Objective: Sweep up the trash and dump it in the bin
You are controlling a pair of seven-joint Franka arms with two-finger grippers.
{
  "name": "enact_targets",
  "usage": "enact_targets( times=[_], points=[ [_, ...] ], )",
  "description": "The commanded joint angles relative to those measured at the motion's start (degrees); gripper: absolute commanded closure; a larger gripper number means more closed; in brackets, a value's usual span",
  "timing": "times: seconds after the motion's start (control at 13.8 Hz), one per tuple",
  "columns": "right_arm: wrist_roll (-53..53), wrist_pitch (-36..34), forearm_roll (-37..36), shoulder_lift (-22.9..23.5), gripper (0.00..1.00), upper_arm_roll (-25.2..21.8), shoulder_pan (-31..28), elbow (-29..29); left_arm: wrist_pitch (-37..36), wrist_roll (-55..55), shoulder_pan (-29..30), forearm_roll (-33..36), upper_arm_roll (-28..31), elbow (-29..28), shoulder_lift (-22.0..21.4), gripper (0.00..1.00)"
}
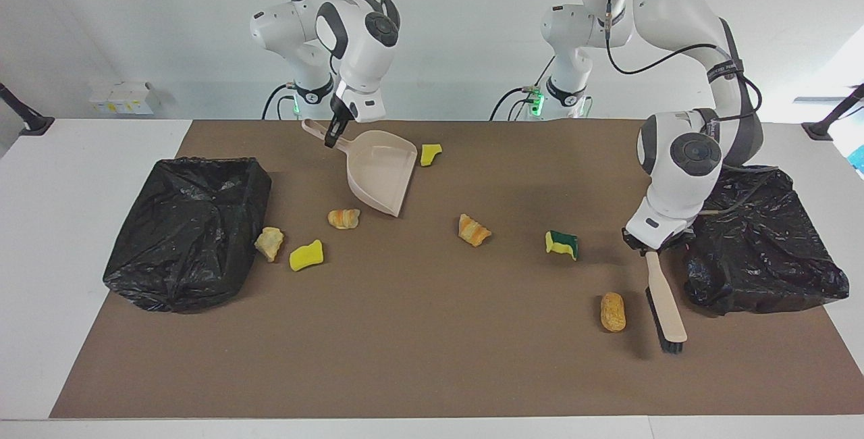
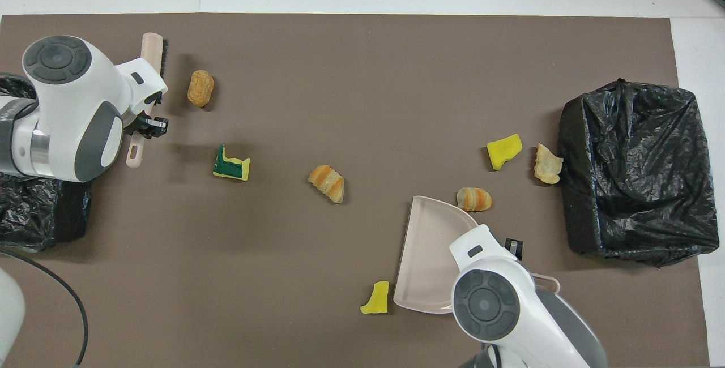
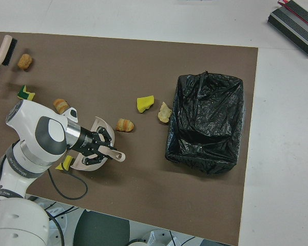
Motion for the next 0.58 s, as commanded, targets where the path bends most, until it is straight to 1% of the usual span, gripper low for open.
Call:
enact_targets(
  times=[0.0,0.14,0.29,0.51],
  points=[
    [1.12,-3.34,-1.18,-0.88,1.00,0.27,-1.22,0.61,0.41,1.38,0.53,1.05,-0.70,1.48,1.51,1.00],
    [1.22,-6.68,-0.31,-1.93,1.00,0.36,-0.34,0.52,-0.64,1.47,-0.35,0.70,-0.96,0.51,1.42,1.00],
    [2.87,-9.85,0.40,-3.77,1.00,0.36,2.29,-0.18,-2.31,1.64,-1.67,0.61,-1.13,-1.07,0.81,1.00],
    [11.65,-11.45,5.04,-5.79,1.00,0.36,6.60,-1.23,-3.72,6.03,-4.30,0.43,-1.49,-3.27,-0.34,1.00]
  ],
)
